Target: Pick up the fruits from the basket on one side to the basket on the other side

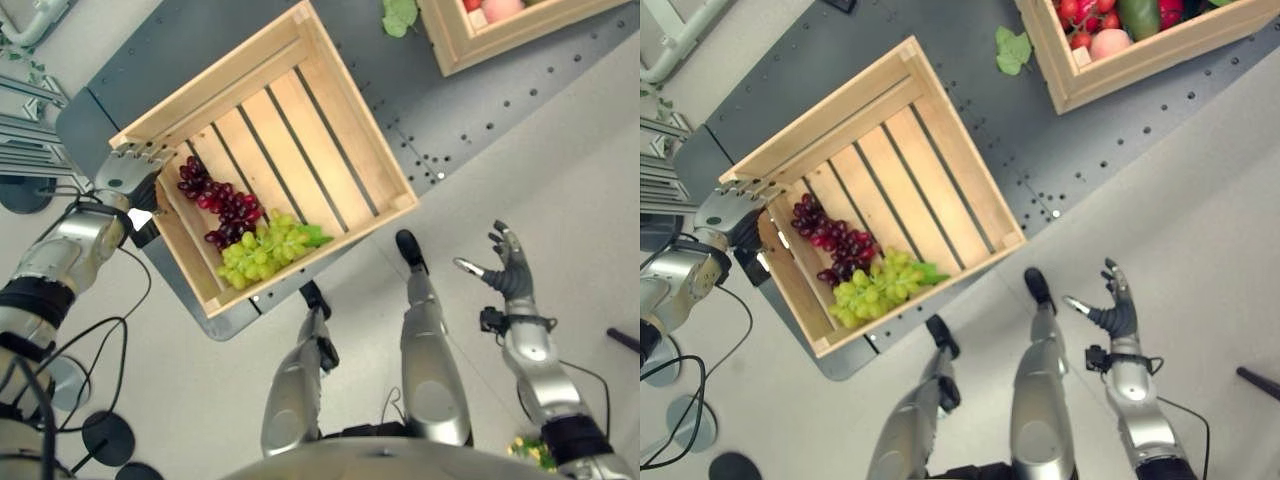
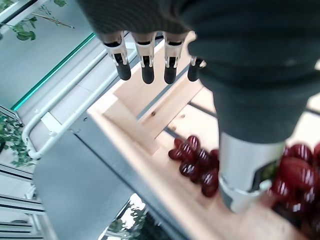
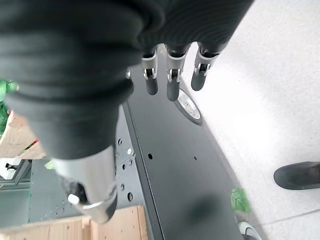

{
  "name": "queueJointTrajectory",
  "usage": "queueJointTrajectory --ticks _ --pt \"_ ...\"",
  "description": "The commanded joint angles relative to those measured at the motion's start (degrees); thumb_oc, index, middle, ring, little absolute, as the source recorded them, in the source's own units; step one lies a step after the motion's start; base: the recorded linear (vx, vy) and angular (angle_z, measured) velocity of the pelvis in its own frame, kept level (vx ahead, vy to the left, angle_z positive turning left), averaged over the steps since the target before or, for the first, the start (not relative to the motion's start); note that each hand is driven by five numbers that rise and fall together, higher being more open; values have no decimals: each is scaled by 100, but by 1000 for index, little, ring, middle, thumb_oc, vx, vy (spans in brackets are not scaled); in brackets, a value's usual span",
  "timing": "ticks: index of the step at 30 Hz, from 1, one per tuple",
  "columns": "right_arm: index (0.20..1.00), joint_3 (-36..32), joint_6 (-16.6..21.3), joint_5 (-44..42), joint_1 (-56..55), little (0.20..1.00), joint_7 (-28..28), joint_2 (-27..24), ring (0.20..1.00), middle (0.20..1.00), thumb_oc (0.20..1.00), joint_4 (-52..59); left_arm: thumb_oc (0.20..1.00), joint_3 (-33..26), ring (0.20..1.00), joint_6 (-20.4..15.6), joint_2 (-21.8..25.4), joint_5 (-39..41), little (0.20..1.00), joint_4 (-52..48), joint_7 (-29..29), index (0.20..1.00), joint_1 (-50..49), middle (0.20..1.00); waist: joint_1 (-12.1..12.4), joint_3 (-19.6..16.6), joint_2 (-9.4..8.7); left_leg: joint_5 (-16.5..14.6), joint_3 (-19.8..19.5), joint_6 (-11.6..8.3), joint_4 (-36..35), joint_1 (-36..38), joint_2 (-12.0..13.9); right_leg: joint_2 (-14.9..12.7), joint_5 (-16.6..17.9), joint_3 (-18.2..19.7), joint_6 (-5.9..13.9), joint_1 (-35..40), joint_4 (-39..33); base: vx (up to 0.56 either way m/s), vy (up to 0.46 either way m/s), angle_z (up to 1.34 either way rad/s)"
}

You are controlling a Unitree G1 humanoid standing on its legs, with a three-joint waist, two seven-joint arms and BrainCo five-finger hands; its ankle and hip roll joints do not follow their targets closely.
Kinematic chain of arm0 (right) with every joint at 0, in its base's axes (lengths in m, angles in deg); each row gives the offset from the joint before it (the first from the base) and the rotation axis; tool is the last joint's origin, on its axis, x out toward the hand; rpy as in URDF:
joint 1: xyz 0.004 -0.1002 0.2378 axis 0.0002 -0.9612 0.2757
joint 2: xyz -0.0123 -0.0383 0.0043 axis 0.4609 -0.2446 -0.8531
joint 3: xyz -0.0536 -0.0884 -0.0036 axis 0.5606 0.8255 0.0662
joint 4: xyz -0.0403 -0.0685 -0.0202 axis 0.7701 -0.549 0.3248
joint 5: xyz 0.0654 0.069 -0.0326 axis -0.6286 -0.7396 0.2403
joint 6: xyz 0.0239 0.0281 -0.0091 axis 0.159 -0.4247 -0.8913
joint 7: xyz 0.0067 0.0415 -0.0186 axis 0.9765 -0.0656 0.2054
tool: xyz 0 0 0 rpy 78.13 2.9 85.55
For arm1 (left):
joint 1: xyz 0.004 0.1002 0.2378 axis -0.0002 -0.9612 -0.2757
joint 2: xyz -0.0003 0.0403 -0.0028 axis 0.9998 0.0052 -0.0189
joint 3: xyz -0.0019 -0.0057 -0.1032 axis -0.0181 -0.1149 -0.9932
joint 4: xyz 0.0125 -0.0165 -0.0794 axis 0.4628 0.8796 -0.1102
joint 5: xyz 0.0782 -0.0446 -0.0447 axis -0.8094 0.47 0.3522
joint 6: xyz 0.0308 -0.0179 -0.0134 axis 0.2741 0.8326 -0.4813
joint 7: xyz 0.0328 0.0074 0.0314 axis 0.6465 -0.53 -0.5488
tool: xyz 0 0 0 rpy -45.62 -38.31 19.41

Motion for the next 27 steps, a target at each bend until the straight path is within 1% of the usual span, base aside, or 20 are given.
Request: queueJointTrajectory --ticks 1,2,6,10,18,24,27 --pt "1000 -291 341 136 78 1000 -133 -242 1000 1000 1000 326 1000 32 1000 78 167 -343 1000 470 -225 1000 557 1000 -177 62 306 -26 -274 -106 34 -77 75 28 -550 -25 373 287 29 0 0 0" --pt "1000 -299 348 150 92 1000 -159 -266 1000 1000 1000 357 1000 194 1000 74 89 -473 1000 609 -203 1000 665 1000 -190 85 314 -26 -271 -107 30 -84 74 20 -548 -43 375 281 30 0 0 0" --pt "1000 -345 364 140 101 1000 -214 -262 1000 1000 1000 425 1000 399 1000 93 -24 -624 1000 756 -144 1000 810 1000 -211 126 318 -43 -262 -101 25 -91 50 -1 -535 -31 383 259 27 0 25 -5" --pt "1000 -339 365 141 114 1000 -243 -252 1000 1000 1000 419 1000 349 1000 121 -210 -532 1000 835 -209 1000 848 1000 -219 126 321 -49 -235 -94 26 -128 28 -20 -526 0 388 211 27 3 17 -3" --pt "1000 -315 352 170 126 1000 -261 -245 1000 1000 1000 458 1000 240 1000 142 -415 -451 1000 597 -271 1000 848 1000 -224 127 331 -51 -234 -90 27 -217 -1 -38 -517 35 383 108 27 0 0 0" --pt "1000 -267 325 194 94 1000 -280 -266 1000 1000 1000 600 1000 379 1000 287 -801 -574 1000 843 -305 1000 993 1000 -283 127 345 -62 -182 -68 24 -362 -45 -59 -483 107 389 -94 27 4 23 -7" --pt "1000 -276 327 191 56 1000 -312 -300 1000 1000 1000 722 1000 568 1000 354 -1006 -725 1000 1169 -278 1000 1120 1000 -330 127 318 -68 -130 -61 23 -467 -56 -68 -454 174 403 -225 27 1 28 -8"
